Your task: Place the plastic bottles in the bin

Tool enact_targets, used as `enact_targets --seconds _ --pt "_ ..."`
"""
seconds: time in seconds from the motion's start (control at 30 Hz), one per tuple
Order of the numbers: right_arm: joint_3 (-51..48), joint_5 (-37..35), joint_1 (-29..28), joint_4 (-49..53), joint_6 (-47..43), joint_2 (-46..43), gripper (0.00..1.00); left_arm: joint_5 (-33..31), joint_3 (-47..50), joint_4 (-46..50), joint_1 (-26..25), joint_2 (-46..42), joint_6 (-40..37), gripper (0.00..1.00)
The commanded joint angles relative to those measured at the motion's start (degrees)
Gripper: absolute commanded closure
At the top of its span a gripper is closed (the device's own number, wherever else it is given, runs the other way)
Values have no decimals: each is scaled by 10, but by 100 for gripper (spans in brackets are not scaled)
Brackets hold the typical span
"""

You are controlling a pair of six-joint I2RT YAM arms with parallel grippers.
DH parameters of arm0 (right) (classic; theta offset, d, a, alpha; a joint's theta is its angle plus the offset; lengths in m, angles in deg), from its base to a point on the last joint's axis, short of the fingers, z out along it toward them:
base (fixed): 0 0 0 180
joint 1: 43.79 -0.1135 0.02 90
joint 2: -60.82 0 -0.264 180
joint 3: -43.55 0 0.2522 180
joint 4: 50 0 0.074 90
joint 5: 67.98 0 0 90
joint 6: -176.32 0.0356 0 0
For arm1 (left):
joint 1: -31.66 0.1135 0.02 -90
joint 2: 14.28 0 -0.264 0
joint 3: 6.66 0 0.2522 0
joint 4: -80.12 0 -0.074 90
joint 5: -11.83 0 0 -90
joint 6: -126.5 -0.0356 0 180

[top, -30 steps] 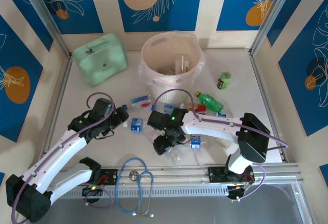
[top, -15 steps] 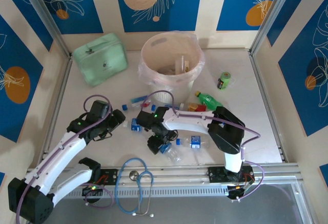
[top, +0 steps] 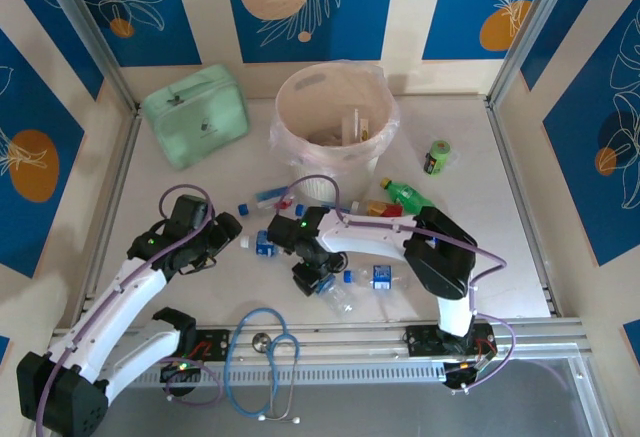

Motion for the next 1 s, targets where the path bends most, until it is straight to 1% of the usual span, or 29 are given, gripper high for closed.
enact_targets --seconds 0.0,0.1,0.3,0.4,0.47,0.5,0.6,0.7,0.83,0.9,0.97 --pt "34 -8 -13 23 7 -56 44 12 -1 -3 8 -3 -11 14" --pt "61 -12 -17 29 10 -96 44 15 -5 -3 9 -3 -12 14" --pt "140 -46 -11 23 10 -182 45 20 -23 0 9 -2 -23 15" --pt "190 -58 7 4 2 -218 45 21 -30 1 8 2 -28 15" --pt "228 -69 31 -17 -6 -238 45 23 -33 1 9 6 -29 15" --pt "245 -79 49 -29 -5 -246 44 24 -34 1 8 8 -30 16" --pt "282 -54 127 -73 12 -265 44 29 -34 -4 8 12 -30 16" --pt "316 -14 211 -112 52 -260 44 31 -34 -7 9 14 -30 16" --pt "364 38 298 -140 110 -224 44 35 -37 -8 8 19 -33 16" --pt "382 72 332 -152 132 -200 44 36 -38 -9 9 21 -35 16" --pt "398 83 359 -153 153 -174 44 40 -38 -10 8 21 -35 17"
